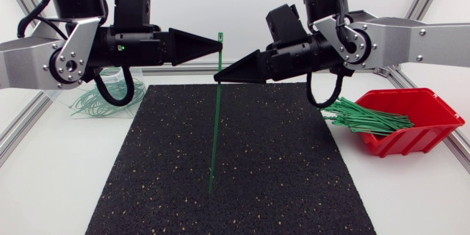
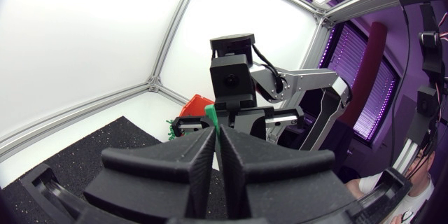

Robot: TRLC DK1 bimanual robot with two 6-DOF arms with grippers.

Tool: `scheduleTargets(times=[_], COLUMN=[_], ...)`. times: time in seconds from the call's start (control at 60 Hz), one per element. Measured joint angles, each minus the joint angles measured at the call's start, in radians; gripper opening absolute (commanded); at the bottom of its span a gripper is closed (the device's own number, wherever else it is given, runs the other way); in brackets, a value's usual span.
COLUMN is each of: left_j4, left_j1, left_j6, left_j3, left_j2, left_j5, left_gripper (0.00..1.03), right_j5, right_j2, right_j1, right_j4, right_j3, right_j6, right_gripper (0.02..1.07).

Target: Take a green cable tie from the red box, thread the tail through the head to close it, then place it in the transparent bin on the left.

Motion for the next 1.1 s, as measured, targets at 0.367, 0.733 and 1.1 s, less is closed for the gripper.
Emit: scheduleTargets(times=[0.367, 0.733, 1.1], left_j4=[-0.063, -0.290, -0.513], left_j1=[-0.012, -0.008, 0.026], left_j6=[0.031, 0.131, 0.217], left_j3=[0.002, 0.072, 0.192], left_j2=[-0.006, -0.006, -0.006], left_j5=[-0.027, -0.105, -0.192], left_gripper=[0.03, 0.03, 0.03], right_j5=[0.002, 0.080, 0.369], right_j2=[0.000, -0.004, -0.023], right_j1=[0.000, -0.017, -0.032], right_j4=[0.004, -0.012, -0.269], right_j3=[-0.014, -0.013, 0.026], right_j6=[0.000, -0.018, -0.292], right_gripper=[0.13, 0.61, 0.60])
